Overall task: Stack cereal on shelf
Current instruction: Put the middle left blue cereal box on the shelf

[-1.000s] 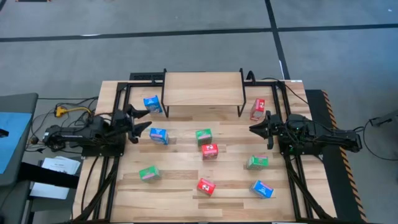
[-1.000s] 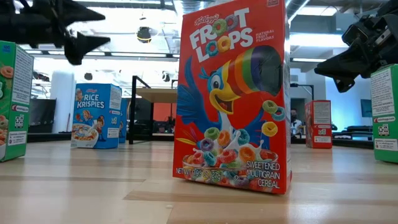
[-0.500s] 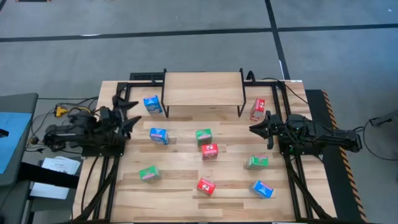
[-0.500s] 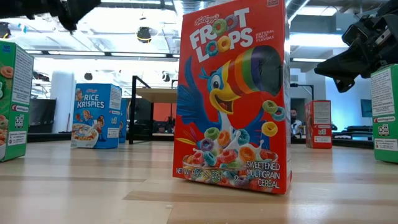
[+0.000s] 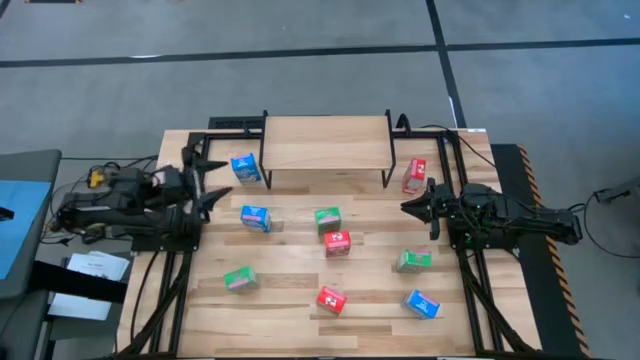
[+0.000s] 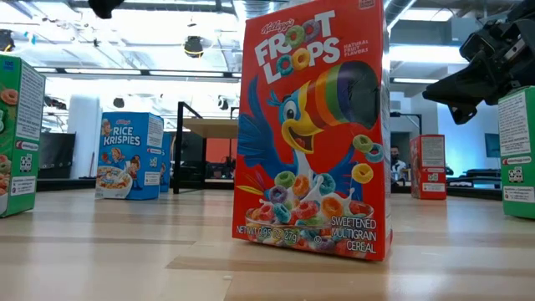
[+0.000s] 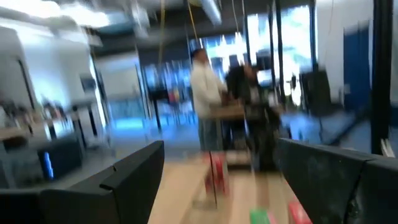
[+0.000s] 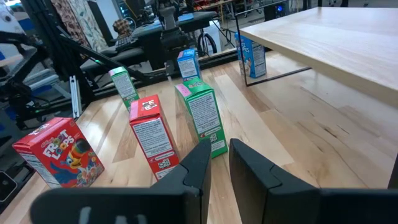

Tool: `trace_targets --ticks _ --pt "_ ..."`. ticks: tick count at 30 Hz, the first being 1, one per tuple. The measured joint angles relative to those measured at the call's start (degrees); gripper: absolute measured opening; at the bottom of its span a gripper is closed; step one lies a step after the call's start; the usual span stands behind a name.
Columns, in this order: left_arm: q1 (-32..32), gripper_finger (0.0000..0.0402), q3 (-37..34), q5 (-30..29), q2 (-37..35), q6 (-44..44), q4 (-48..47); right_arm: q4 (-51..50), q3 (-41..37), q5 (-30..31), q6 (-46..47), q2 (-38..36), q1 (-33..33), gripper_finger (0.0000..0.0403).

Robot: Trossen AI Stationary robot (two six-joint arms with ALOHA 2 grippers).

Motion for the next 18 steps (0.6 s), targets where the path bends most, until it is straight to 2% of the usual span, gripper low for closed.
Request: trace_targets --ticks 5,18 --pt "0.0 0.0299 3.96 0.0 7.38 -2.5 -9.32 0.0 0.02 0.0 -0.01 0.0 0.0 0.0082" --pt "0.0 0.0299 5.1 0.0 19.56 -4.25 -16.12 0.0 0.02 -0.02 -0.02 0.0 0.0 0.0082"
